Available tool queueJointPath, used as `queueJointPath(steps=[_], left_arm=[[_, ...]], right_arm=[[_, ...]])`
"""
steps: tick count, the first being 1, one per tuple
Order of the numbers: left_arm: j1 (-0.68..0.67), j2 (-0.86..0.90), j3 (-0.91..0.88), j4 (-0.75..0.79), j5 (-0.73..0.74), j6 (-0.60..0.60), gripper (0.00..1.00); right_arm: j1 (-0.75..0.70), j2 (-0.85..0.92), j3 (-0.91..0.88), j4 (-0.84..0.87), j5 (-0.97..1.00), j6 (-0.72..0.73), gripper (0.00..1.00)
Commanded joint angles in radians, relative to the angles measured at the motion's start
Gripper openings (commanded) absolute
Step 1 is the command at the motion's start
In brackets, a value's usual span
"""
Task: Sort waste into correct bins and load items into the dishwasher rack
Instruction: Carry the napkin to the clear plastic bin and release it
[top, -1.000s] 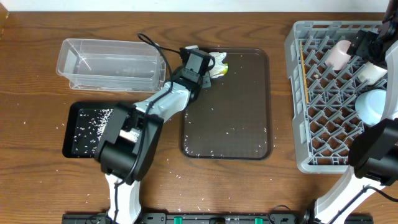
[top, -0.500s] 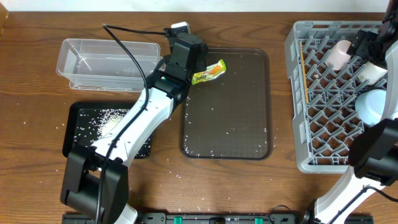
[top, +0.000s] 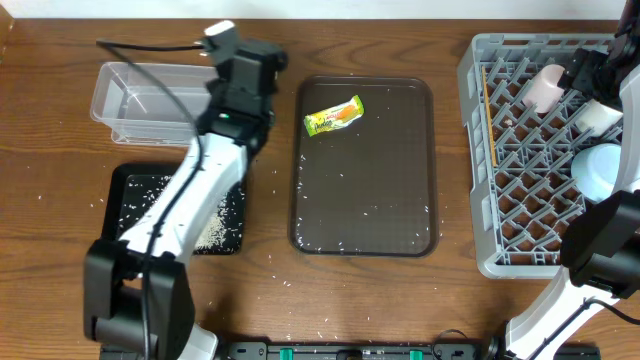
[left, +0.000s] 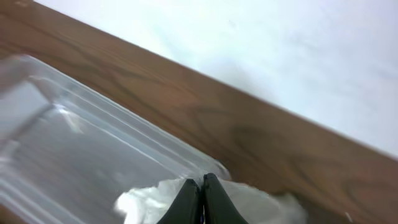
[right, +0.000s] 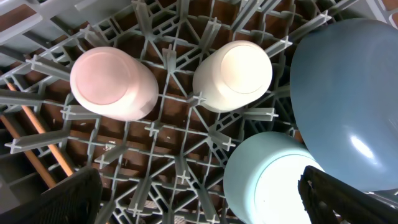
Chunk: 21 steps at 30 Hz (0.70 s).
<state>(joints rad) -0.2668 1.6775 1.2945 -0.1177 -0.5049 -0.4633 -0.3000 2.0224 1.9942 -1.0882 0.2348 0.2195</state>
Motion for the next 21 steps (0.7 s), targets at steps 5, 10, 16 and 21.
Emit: queueJointPath(steps=[5,10,16,21], left_arm=[[0.12,-0.025,-0.002,-0.018,-0.006,0.016,0.06],[0.154,-0.024,-0.002,-0.067,0.008,-0.029,0.67],[0.154,-0.024,-0.002,-0.089,0.163,-0.028,0.78],[0.142,-0.018,-0.002,-0.1,0.703,0.088,0.72]], right_arm=[[0.0,0.006,0.006,-0.002,0.0,0.011,0.99],[0.0,0.006,0.006,-0.002,0.0,0.011,0.99],[0.0,0.006,0.006,-0.002,0.0,0.011,0.99],[0.0,0.006,0.006,-0.002,0.0,0.011,0.99]])
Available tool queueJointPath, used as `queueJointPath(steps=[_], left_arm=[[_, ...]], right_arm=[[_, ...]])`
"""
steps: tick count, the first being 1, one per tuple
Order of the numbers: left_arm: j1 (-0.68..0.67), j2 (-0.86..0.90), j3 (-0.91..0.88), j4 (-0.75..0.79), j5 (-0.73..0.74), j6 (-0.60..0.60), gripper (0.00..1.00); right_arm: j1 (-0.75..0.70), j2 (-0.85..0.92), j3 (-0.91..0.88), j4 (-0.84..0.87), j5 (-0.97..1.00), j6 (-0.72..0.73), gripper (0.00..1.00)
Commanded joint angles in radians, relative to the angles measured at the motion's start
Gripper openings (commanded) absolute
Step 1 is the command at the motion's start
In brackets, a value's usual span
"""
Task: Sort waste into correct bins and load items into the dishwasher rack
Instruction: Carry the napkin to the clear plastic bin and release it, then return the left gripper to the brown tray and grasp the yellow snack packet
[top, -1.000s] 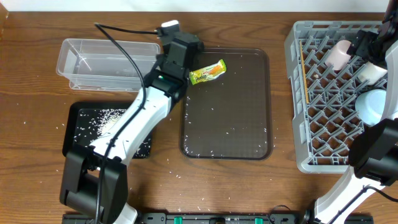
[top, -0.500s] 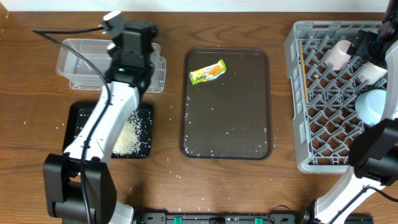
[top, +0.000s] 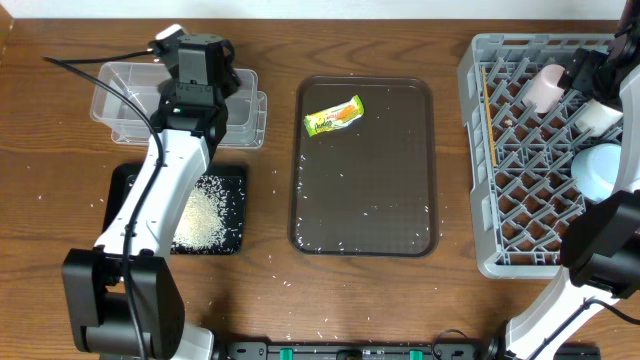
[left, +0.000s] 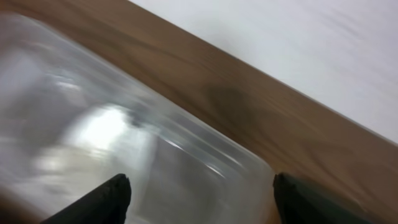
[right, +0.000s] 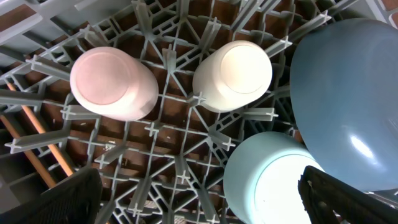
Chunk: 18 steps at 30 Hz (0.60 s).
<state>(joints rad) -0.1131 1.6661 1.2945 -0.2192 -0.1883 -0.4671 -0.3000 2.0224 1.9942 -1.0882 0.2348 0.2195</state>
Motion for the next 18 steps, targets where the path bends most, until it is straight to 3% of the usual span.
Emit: queueJointPath(steps=[1,3,9,14,18], left_arm=[[-0.023,-0.002,-0.002,0.012,0.496,0.142,0.71],[-0.055,0.01,-0.002,0.023,0.611,0.224,0.71],[-0.167,0.074,-0.002,0.023,0.568,0.418,0.71],[-0.227,0.156,-0.002,0.05,0.422,0.422,0.72],[-0.24,0.228,-0.002,0.113,0.404,0.422,0.71]], right_arm=[[0.0,0.006,0.006,-0.002,0.0,0.011,0.99],[0.0,0.006,0.006,-0.002,0.0,0.011,0.99],[0.0,0.006,0.006,-0.002,0.0,0.011,0.99],[0.0,0.006,0.006,-0.002,0.0,0.011,0.99],[0.0,0.006,0.006,-0.002,0.0,0.011,0.99]])
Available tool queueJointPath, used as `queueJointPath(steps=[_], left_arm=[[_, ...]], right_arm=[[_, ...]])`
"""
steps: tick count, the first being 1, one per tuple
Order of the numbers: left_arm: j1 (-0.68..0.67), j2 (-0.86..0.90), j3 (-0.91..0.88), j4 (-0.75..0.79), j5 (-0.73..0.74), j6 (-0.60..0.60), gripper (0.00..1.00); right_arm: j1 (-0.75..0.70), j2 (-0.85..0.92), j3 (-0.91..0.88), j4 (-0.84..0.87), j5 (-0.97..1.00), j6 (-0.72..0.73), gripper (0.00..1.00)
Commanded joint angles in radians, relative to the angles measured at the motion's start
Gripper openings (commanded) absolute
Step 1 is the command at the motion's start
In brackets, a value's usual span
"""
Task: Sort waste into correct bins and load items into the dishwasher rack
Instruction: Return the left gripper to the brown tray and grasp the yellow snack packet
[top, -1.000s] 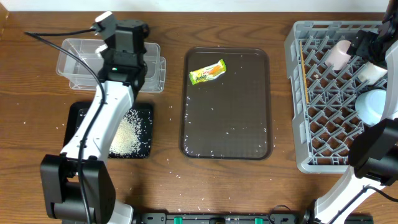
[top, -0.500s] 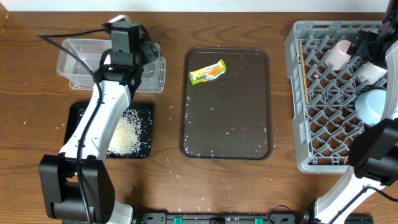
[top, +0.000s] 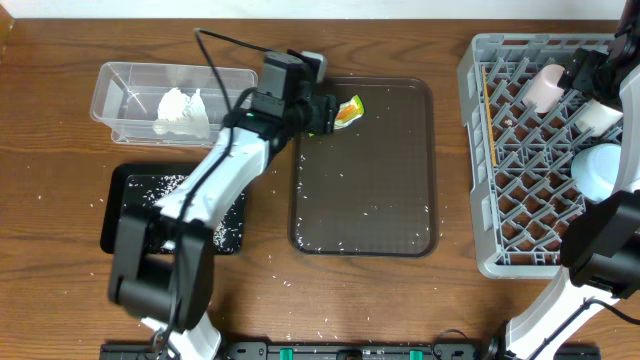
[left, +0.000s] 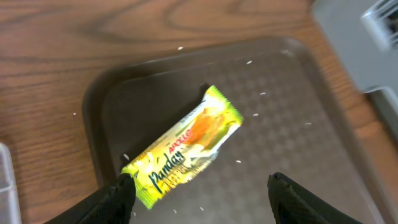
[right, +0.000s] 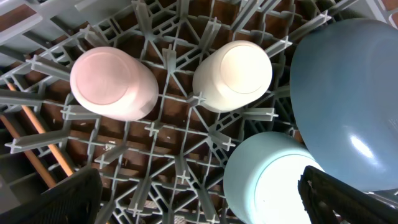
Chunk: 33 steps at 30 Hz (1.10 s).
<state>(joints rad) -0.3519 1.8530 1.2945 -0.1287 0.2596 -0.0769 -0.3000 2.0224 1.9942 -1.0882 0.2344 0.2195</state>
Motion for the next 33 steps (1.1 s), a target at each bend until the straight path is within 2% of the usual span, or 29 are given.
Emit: queueJointPath(steps=[1,5,10,13,33], left_arm=[[-0.001,0.06,-0.002,0.044,-0.045,0.032,0.71],[0.0,0.131,-0.002,0.138,-0.119,0.033,0.71],[0.0,0.207,-0.002,0.204,-0.13,0.112,0.71],[0.0,0.235,-0.002,0.211,-0.129,0.148,0.71],[-0.001,0.297,-0.002,0.194,-0.088,0.163,0.69]], right_arm=[[0.0,0.006,0.006,-0.002,0.001,0.011,0.99],[0.0,0.006,0.006,-0.002,0.0,0.011,0.99],[0.0,0.006,0.006,-0.002,0.001,0.011,0.99],[0.0,0.006,0.006,-0.002,0.001,0.011,0.99],[0.0,0.006,0.006,-0.002,0.0,0.011,0.99]])
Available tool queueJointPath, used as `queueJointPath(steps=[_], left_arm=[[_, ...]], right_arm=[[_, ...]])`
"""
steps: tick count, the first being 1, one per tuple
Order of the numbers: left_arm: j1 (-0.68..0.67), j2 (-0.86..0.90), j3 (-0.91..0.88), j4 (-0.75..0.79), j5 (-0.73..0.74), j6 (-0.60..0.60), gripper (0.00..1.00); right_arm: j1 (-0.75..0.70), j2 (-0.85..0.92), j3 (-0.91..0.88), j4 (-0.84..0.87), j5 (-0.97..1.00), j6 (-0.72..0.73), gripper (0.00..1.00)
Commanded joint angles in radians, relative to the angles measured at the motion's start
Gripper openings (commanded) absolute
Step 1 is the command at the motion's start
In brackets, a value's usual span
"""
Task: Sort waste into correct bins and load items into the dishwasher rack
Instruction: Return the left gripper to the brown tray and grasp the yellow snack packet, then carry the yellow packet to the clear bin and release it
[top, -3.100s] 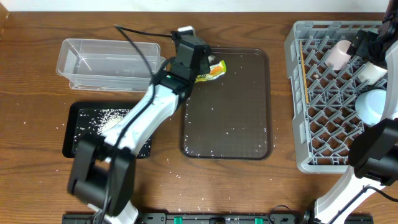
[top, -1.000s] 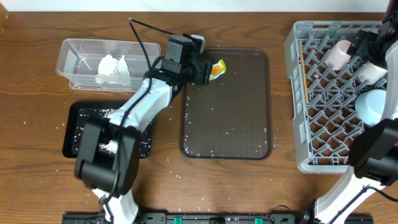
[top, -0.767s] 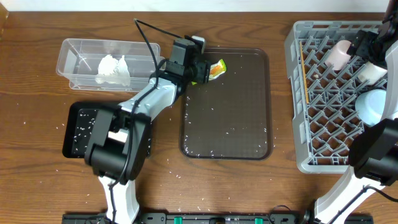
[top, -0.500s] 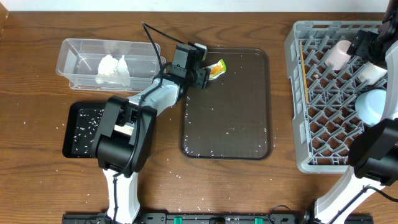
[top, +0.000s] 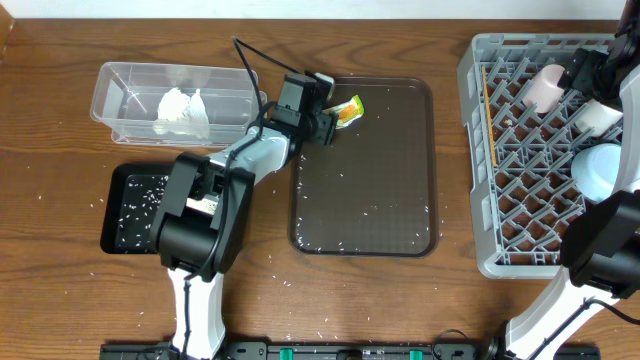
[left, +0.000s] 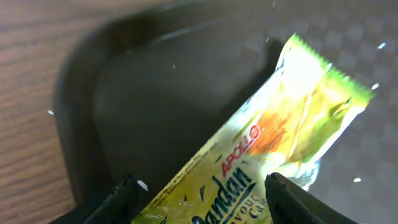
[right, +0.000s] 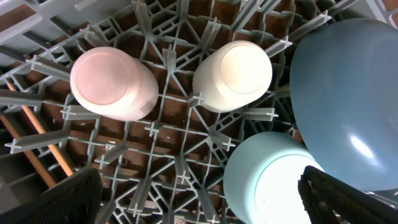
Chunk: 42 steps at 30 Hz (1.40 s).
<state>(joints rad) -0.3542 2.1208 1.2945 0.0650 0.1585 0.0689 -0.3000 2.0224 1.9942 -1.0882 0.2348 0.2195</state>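
Observation:
A yellow-green snack wrapper (left: 273, 137) lies on the brown tray (top: 380, 200), near its far left corner (top: 347, 110). My left gripper (left: 200, 205) is low over it and open, with one dark finger (left: 121, 198) on each side of the wrapper's near end. In the overhead view the left gripper (top: 324, 125) sits at the tray's upper left. Crumpled white paper (top: 182, 108) lies in the clear bin (top: 120, 92). My right gripper (right: 208, 202) hangs open over the dishwasher rack (top: 480, 150), holding nothing.
The rack holds a pink cup (right: 114, 84), a cream cup (right: 233, 74), a light blue cup (right: 273, 180) and a blue bowl (right: 348, 106). A black bin (top: 125, 215) with rice grains stands front left. Rice grains are scattered over the tray and table.
My left gripper has come down from well above the wrapper to close over it, still open, its fingers now on either side of it. The right arm has not moved.
My left gripper was shut on white paper above the clear bin. Then it was open over that bin. After that the paper lay in the bin and the gripper was over the tray's wrapper, where it now sits low and open.

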Motion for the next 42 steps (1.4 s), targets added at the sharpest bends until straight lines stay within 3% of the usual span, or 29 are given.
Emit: queueJointPath(steps=[1,6,16,25,31,35,38,42], left_arm=[[0.001,0.031,-0.002,-0.002,0.013,0.017,0.69],[-0.002,0.03,-0.002,-0.015,0.014,0.016,0.57],[-0.018,-0.027,-0.002,-0.03,0.015,-0.02,0.08],[-0.002,-0.2,-0.002,-0.066,0.011,-0.162,0.06],[0.057,-0.345,-0.002,-0.174,-0.214,-0.478,0.06],[0.124,-0.404,-0.002,-0.295,-0.387,-0.777,0.06],[0.185,-0.414,-0.002,-0.359,-0.404,-0.98,0.06],[0.243,-0.406,-0.003,-0.378,-0.403,-1.081,0.06]], right_arm=[[0.0,0.006,0.006,-0.002,0.0,0.011,0.99],[0.0,0.006,0.006,-0.002,0.0,0.011,0.99],[0.0,0.006,0.006,-0.002,0.0,0.011,0.99],[0.0,0.006,0.006,-0.002,0.0,0.011,0.99],[0.0,0.006,0.006,-0.002,0.0,0.011,0.99],[0.0,0.006,0.006,-0.002,0.0,0.011,0.99],[0.0,0.006,0.006,-0.002,0.0,0.011,0.99],[0.0,0.006,0.006,-0.002,0.0,0.011,0.99]])
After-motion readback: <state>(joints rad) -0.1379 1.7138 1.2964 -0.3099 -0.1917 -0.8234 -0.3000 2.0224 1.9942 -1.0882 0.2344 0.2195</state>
